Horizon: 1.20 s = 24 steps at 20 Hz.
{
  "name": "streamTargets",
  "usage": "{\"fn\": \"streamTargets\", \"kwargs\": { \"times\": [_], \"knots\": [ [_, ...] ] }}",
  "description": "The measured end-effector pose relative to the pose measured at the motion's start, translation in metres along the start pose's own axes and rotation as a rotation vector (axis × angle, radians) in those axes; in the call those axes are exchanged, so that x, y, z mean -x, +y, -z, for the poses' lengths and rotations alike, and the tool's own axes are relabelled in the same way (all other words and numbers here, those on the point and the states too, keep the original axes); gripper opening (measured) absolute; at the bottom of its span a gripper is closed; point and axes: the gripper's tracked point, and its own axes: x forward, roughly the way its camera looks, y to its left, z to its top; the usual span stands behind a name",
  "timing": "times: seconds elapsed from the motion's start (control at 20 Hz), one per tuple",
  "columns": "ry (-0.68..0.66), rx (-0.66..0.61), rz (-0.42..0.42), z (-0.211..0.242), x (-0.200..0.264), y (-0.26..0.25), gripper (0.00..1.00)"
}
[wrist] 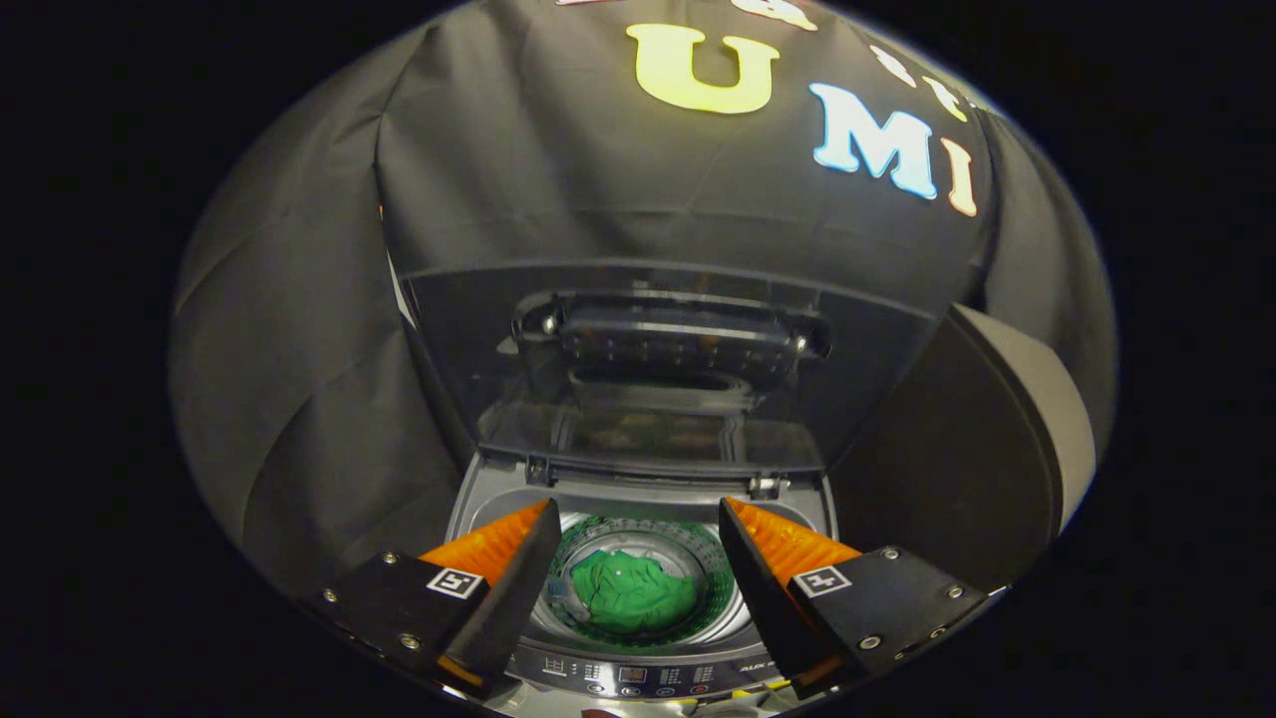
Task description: Put the clothes into the washing machine and then close the washing machine lid.
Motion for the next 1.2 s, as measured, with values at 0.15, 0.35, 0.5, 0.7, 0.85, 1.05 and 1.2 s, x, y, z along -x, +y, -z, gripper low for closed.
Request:
{"fn": "streamTargets", "kwargs": {
  "times": [0.15, 0.35, 0.5, 0.7, 0.85, 1.05, 1.2],
  "knots": [
    [-0.081, -0.007, 0.027, -0.041, 0.022, -0.006, 0.97],
    [-0.187, -0.015, 0.066, -0.104, 0.040, -0.024, 0.97],
    [-0.200, -0.049, 0.075, -0.124, 0.030, -0.039, 0.97],
    [-0.163, -0.039, 0.098, -0.144, 0.004, -0.068, 0.97],
    [-0.125, -0.064, 0.094, -0.150, -0.028, -0.079, 0.97],
    [-0.058, -0.098, 0.081, -0.149, -0.062, -0.082, 0.97],
    [-0.006, -0.096, 0.073, -0.139, -0.077, -0.080, 0.97]
  ]
}}
